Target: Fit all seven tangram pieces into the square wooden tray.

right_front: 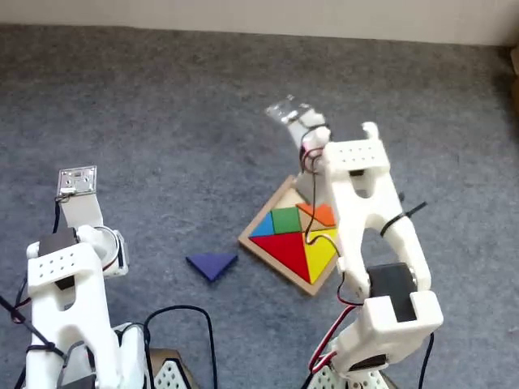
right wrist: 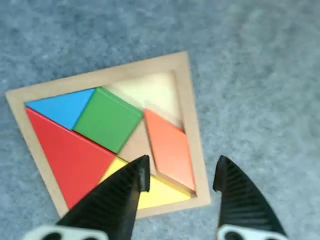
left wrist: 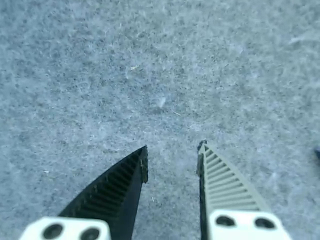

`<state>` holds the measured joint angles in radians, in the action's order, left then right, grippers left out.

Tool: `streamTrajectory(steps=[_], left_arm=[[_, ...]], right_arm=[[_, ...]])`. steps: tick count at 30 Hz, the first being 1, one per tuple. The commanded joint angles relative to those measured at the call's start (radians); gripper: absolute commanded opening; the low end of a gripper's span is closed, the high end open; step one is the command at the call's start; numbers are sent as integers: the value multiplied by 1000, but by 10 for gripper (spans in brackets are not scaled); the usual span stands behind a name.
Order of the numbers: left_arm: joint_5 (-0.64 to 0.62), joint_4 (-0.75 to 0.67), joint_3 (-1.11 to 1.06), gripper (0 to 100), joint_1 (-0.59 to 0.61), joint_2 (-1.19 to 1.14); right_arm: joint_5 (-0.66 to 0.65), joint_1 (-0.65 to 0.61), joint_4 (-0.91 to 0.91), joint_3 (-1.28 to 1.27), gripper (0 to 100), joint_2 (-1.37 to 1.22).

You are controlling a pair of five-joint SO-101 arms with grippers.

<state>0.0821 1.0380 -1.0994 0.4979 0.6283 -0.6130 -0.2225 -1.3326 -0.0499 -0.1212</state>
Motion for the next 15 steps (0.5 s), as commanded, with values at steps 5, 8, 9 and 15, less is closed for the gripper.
streamTrajectory(steps=[5, 8, 9, 15], left_arm=[[-6, -28, 5, 178, -13, 18], [-6, -32, 5, 178, -13, 16], [-6, -32, 5, 178, -13, 16], [-9, -32, 10, 175, -13, 18]], right_arm=[[-8, 54, -39, 87, 58, 10], [-37, 54, -36, 25, 9, 13], [-48, 53, -36, 4, 8, 16], [-25, 47, -45, -41, 6, 22]])
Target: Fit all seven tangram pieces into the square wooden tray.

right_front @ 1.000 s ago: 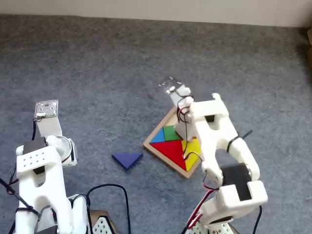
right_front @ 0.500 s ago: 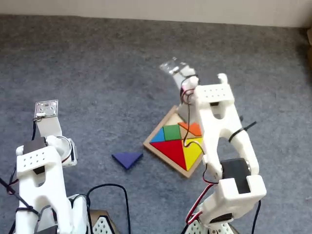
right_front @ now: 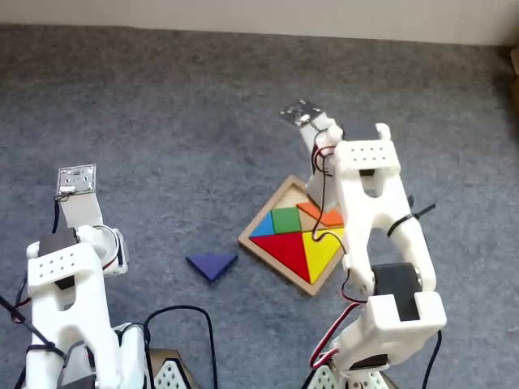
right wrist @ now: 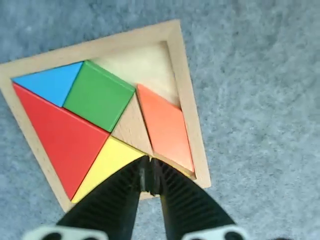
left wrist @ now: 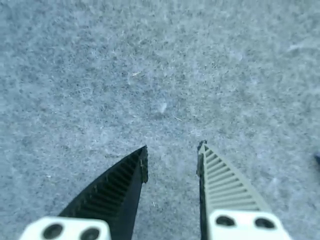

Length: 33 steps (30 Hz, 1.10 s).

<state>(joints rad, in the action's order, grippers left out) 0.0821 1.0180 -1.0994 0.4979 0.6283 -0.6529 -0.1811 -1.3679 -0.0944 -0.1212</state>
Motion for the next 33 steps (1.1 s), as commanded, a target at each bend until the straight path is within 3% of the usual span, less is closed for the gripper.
streamTrajectory(steps=[1, 10, 16, 19, 23, 33], left_arm=[[-11, -12, 10, 175, -8, 18], [-12, -12, 38, 178, 105, 16], [-12, -12, 38, 178, 114, 16], [-12, -12, 38, 178, 113, 16], [-12, -12, 36, 178, 113, 16], [-12, -12, 42, 178, 145, 18]], right_arm=[[37, -5, -8, 4, 6, 31], [61, -236, -10, -90, 19, 232], [84, -452, -4, -153, 245, 257], [75, -552, -2, -170, 312, 257], [-48, -651, -2, -191, 315, 229], [-60, -768, 68, -140, 315, 4]])
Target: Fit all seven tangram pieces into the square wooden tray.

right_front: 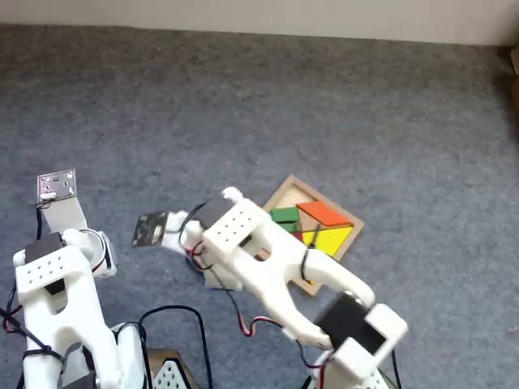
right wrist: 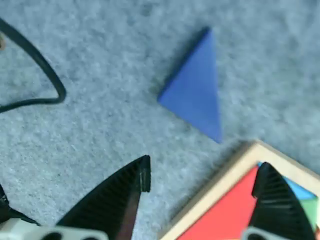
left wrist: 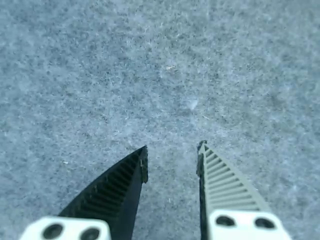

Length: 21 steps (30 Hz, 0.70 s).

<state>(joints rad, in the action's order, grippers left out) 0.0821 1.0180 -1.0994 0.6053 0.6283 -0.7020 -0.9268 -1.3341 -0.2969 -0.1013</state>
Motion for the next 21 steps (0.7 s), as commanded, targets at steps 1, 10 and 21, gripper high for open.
streamTrajectory(steps=[1, 10, 21], left_arm=[[-14, -11, 50, 178, 56, 18], [-68, -12, 61, 178, 120, 16], [-68, -12, 61, 178, 117, 18]], right_arm=[[-11, -31, 42, 73, 315, -36], [-11, -53, 58, 203, 315, -180], [-11, -64, 50, 332, 310, -374]])
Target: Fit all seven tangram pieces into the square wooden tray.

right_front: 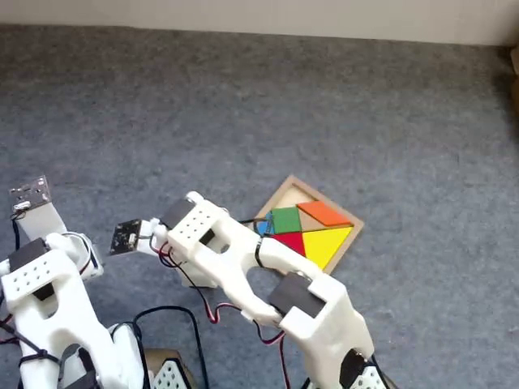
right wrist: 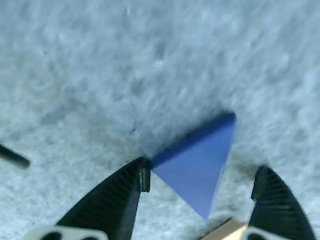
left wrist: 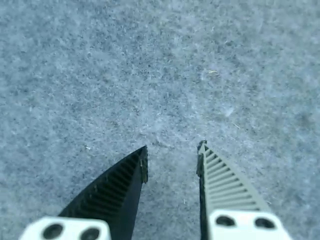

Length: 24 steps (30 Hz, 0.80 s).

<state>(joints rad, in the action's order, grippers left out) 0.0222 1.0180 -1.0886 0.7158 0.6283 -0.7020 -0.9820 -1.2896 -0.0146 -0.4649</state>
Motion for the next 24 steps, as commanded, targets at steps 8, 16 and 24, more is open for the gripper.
streamTrajectory(steps=[8, 16, 24], left_arm=[[-8, -12, 50, 178, 7, 18], [-8, -12, 50, 178, -12, 18], [-8, -12, 50, 178, -13, 18]], right_arm=[[-5, 2, 5, 48, 101, -12], [-2, 36, -10, 68, 56, 76], [169, 30, -18, 71, 90, 145]])
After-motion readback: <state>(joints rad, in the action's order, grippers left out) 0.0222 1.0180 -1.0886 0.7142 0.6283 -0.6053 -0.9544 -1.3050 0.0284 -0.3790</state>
